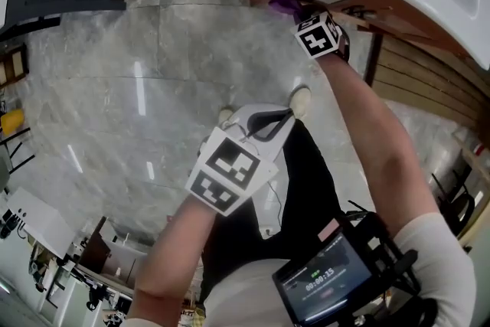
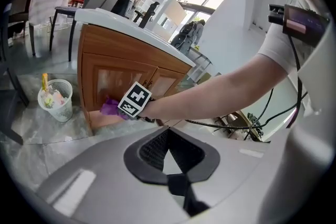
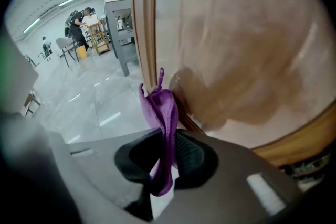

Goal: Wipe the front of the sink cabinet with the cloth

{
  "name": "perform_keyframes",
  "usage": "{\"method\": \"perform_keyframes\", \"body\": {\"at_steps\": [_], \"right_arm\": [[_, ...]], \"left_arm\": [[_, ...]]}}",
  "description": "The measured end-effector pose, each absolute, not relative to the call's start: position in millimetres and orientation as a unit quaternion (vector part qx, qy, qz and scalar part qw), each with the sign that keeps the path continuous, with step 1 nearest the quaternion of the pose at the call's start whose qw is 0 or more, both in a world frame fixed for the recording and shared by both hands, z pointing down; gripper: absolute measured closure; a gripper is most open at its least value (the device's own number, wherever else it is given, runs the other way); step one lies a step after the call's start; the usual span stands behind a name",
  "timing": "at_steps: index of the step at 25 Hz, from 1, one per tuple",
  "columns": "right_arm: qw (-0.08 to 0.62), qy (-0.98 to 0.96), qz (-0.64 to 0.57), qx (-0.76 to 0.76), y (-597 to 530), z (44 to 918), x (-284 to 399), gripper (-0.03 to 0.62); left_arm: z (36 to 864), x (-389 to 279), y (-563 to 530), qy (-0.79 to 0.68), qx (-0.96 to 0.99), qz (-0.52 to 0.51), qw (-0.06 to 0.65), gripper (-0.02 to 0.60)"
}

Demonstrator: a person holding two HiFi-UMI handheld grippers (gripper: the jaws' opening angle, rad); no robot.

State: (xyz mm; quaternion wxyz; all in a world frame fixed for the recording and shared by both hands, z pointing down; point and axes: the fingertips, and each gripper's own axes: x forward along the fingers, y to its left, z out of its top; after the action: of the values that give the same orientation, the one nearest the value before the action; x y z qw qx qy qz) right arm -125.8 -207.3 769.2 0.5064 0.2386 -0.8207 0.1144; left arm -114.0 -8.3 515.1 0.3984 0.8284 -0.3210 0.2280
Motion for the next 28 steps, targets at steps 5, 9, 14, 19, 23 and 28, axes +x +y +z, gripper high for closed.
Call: {"method": "perform_keyframes", "body": {"at_steps": [5, 9, 14, 19, 23, 28], "right_arm": [[0.508, -0.807, 0.125, 0.274, -219.7, 770.3, -76.1, 0.539], [0.511, -0.799, 0.131, 0.289, -219.8, 772.9, -38.8, 0.539], [0.515, -0.790, 0.133, 0.306, -224.9, 773.9, 3.6, 0.540], [0.514, -0.777, 0.149, 0.332, -235.9, 773.6, 51.8, 0.539], [0.515, -0.766, 0.157, 0.351, -244.2, 771.4, 93.9, 0.540], [0.517, -0.754, 0.167, 0.368, -251.4, 774.2, 146.3, 0.539]], "left_arm": [[519.2, -90.6, -21.1, -0.300, 0.837, 0.235, 0.393, 0.574], [520.4, -67.7, -27.9, -0.284, 0.842, 0.239, 0.391, 0.574], [519.7, -40.8, -32.3, -0.262, 0.849, 0.247, 0.388, 0.574], [518.7, -16.0, -38.5, -0.249, 0.852, 0.254, 0.384, 0.574], [517.8, 6.7, -42.8, -0.235, 0.856, 0.261, 0.379, 0.574], [517.9, 34.6, -45.7, -0.216, 0.860, 0.272, 0.374, 0.574]]}}
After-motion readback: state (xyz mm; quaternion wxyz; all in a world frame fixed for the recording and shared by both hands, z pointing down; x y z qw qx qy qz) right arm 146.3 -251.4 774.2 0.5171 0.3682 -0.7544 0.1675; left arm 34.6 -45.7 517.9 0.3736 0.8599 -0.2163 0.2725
